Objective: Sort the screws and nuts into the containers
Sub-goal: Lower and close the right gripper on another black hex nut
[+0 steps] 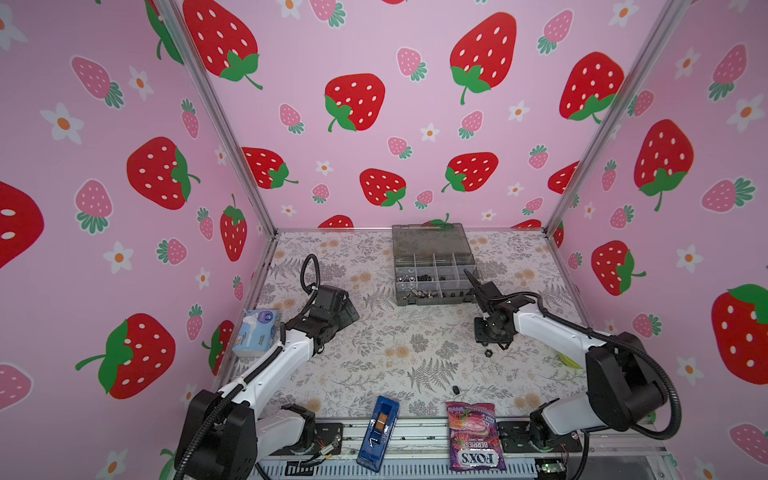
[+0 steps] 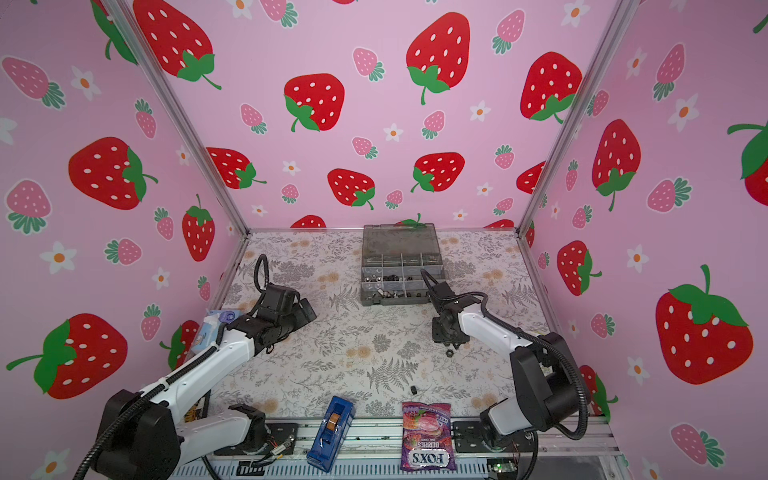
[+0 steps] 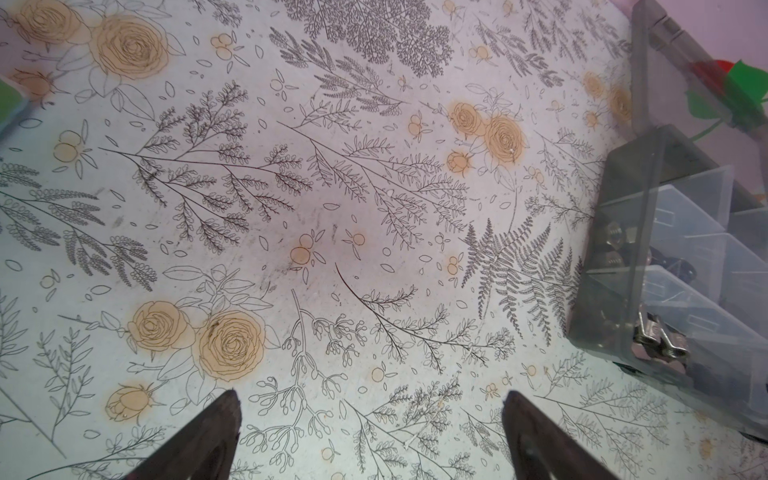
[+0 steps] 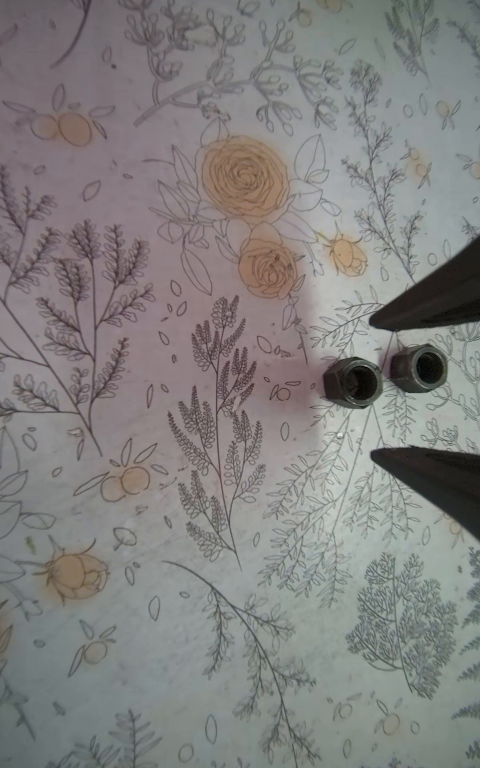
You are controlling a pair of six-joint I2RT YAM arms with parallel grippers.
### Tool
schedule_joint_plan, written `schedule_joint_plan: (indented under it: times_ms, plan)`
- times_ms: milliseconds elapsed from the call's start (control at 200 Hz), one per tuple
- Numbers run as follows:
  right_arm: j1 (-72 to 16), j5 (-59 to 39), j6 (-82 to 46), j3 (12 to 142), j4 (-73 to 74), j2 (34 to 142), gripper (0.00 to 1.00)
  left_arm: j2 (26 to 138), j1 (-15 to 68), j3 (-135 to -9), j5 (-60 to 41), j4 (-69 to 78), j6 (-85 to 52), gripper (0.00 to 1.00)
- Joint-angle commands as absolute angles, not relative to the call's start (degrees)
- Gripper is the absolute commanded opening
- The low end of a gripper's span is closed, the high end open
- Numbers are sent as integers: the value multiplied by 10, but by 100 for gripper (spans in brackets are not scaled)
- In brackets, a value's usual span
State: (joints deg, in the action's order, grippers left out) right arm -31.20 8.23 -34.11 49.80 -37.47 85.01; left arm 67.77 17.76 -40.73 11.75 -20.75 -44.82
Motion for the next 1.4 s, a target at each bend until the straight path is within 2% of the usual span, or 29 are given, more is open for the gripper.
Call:
schedule_joint_plan:
  times_ms: [0, 450, 905, 1251, 1396]
  plan:
    - [-306, 78, -348, 488, -376, 861, 49, 678, 175, -418, 122, -204, -450, 99]
    - [-291, 45, -351, 450, -334, 867, 49, 683, 174, -418, 117, -202, -450, 99]
    - [-279, 9, -335, 466, -300, 904, 37, 683, 175, -426, 121, -209, -447, 99]
    - [-280, 68, -338, 468, -348, 895, 37, 685, 175, -425, 120, -207, -449, 99]
    - [-280, 63, -342, 459, -347, 891, 37, 685, 174, -425, 118, -207, -449, 99]
